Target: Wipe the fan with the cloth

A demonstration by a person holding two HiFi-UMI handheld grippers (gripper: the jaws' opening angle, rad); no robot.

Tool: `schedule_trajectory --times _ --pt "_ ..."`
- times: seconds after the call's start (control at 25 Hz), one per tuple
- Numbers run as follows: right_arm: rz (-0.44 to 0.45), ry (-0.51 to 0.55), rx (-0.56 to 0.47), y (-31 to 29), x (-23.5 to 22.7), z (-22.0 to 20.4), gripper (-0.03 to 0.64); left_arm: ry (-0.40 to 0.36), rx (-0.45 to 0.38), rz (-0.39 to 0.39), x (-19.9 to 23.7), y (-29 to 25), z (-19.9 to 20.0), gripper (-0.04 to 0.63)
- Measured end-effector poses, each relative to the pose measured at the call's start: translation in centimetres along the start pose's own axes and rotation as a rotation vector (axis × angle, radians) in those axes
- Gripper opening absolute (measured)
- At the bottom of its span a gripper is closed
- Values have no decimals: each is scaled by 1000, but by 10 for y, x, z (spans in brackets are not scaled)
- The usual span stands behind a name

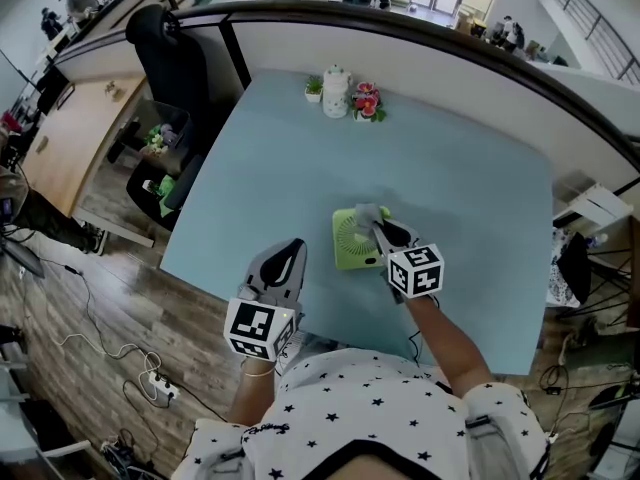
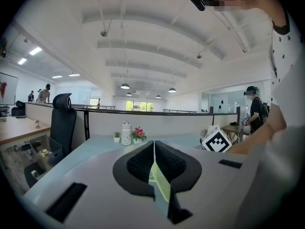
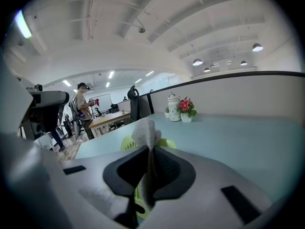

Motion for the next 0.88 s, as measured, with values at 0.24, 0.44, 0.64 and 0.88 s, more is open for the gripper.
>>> schedule_trajectory --times 0.24,0.44,0.64,0.88 --pt "-52 -29 -4 9 -16 -5 31 -11 -1 -26 -4 -7 2 32" --pt "-96 -65 5 18 -26 -12 31 -12 0 -45 -6 -9 4 32" --pt "-113 -70 16 20 -29 -18 31 -8 -1 -63 -8 -12 5 32" --pt "-118 -80 18 23 -30 -23 31 -8 3 -66 -10 -10 3 32"
Point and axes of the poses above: the fingertips, and each gripper's own axes: y backward along the fingers, x to its left, z out of its top, the point moved 6 cm from there along y, backward along the fingers, and after that the axes turned 6 degrees about y, right-handed, at the moved point
